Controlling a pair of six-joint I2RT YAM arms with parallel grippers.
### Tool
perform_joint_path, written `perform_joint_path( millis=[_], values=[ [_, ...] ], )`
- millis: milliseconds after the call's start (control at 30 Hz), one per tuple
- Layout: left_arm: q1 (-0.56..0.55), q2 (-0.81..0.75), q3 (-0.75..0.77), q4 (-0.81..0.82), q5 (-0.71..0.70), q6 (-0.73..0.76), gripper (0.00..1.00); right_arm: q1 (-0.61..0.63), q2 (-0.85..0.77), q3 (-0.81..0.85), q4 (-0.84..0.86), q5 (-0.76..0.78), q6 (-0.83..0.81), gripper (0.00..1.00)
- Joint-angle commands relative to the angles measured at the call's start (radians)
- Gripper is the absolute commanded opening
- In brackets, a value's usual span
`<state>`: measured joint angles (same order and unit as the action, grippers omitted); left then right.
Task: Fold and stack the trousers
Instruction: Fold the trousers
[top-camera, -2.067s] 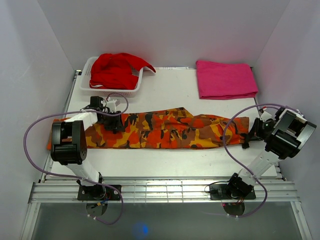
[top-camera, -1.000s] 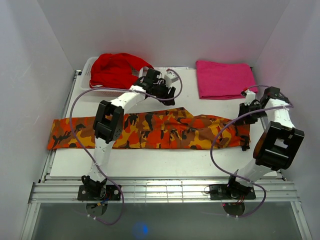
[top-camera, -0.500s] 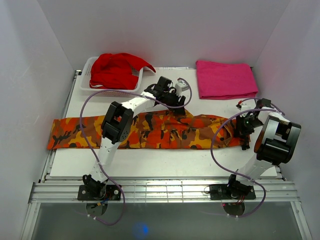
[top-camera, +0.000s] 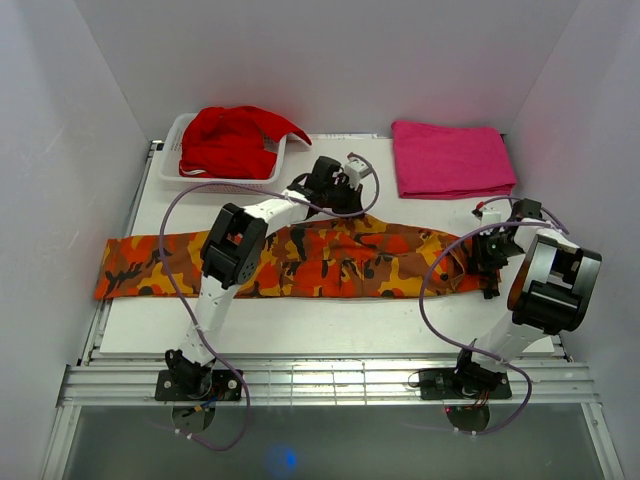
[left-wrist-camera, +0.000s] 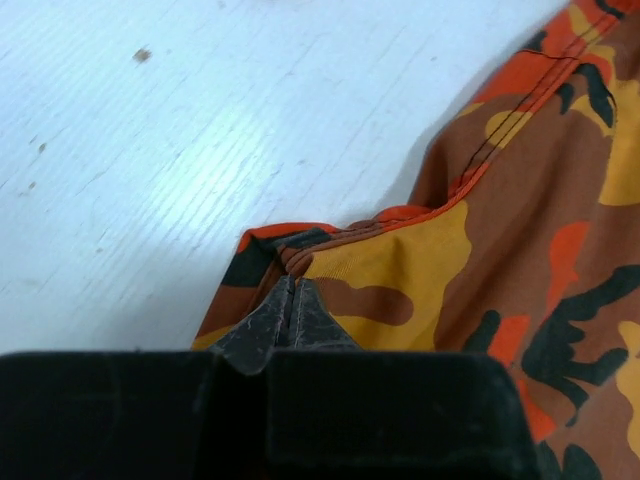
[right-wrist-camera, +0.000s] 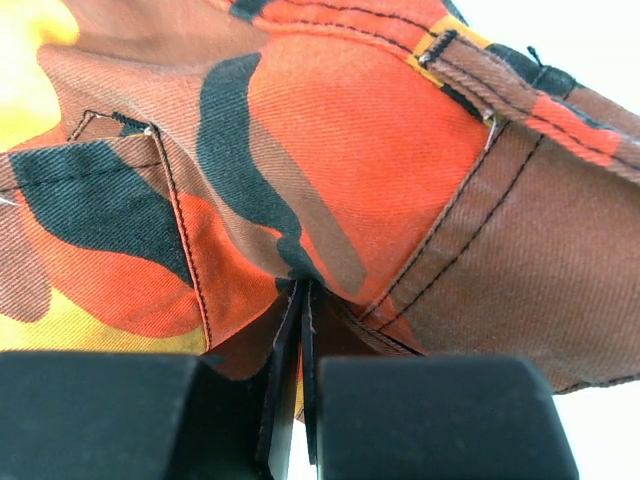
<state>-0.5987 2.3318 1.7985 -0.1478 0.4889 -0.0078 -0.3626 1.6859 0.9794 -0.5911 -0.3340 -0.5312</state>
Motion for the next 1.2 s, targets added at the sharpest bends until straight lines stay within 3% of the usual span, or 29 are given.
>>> perform_joint_path(
  millis=[0,200,433,567,767,833,867,1000,1167],
  values=[
    [0.056,-0.097,-0.057,0.138,-0.121,-0.07,0.0,-0.001,0.003,-0.048,0.079,0.124,-0.046,0.08],
    [0.114,-0.106,-0.091,0.267,-0.243,-0.124,0.0,-0.001,0.0,-0.071,0.085,0.147,-0.064,0.08],
    [0.131,-0.017,0.004,0.32,-0.153,-0.103,0.0,-0.002,0.003,-0.097,0.085,0.168,-0.084,0.08],
    [0.106,0.032,0.079,0.321,-0.102,0.004,0.0,-0.001,0.006,-0.104,0.083,0.173,-0.087,0.08],
    [0.073,0.095,0.117,0.31,-0.135,0.167,0.0,-0.001,0.008,-0.091,0.062,0.176,-0.092,0.08],
    [0.073,0.104,0.128,0.291,-0.16,0.175,0.16,-0.001,0.003,-0.084,0.056,0.181,-0.092,0.08],
    [0.073,0.101,0.13,0.274,-0.168,0.174,0.36,-0.001,0.003,-0.081,0.053,0.197,-0.092,0.08],
    [0.08,0.02,0.089,0.24,-0.191,0.166,0.77,-0.028,0.0,-0.064,0.053,0.259,-0.113,0.08],
    [0.125,-0.162,0.053,-0.06,-0.095,0.108,0.9,-0.151,0.035,0.013,0.028,0.3,-0.174,0.08]
  ],
)
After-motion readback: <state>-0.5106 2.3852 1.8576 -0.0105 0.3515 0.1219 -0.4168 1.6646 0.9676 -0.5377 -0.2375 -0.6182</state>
